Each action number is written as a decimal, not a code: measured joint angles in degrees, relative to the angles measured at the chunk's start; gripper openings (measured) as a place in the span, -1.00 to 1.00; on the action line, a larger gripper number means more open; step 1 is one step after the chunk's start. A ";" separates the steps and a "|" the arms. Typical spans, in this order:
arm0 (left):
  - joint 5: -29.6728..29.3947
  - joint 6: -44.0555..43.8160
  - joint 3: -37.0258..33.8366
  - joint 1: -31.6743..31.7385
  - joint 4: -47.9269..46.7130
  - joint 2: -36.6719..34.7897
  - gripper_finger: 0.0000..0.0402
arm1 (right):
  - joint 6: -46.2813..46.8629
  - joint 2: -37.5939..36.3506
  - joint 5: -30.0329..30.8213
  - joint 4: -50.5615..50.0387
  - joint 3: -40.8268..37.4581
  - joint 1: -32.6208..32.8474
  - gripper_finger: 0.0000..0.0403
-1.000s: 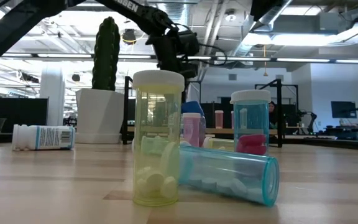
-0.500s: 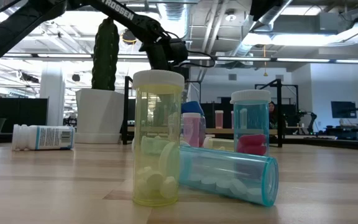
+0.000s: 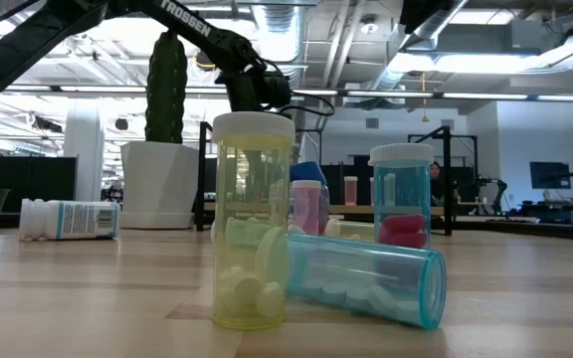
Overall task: Pick and place medicine bottles onto shelf by color
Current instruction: Put the small blue pill bottle on the shelf, then put the yellow pill bottle on the shelf
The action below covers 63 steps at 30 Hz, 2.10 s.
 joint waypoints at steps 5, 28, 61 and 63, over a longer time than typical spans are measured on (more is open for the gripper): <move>0.33 0.29 -0.02 -0.54 0.24 0.00 -0.52 | 0.00 0.00 0.00 0.67 0.00 0.00 -0.03; 0.01 -2.24 -0.02 -0.70 0.26 0.00 -0.35 | 0.00 0.00 0.00 0.68 -0.02 0.00 -0.03; -1.53 -9.78 9.15 -2.58 -7.31 0.04 -0.11 | 0.02 0.00 0.00 -0.94 -0.02 0.00 -0.03; -1.25 -10.32 11.11 -3.29 -8.39 0.04 -0.11 | 0.02 0.00 0.00 -1.32 -0.02 0.00 -0.03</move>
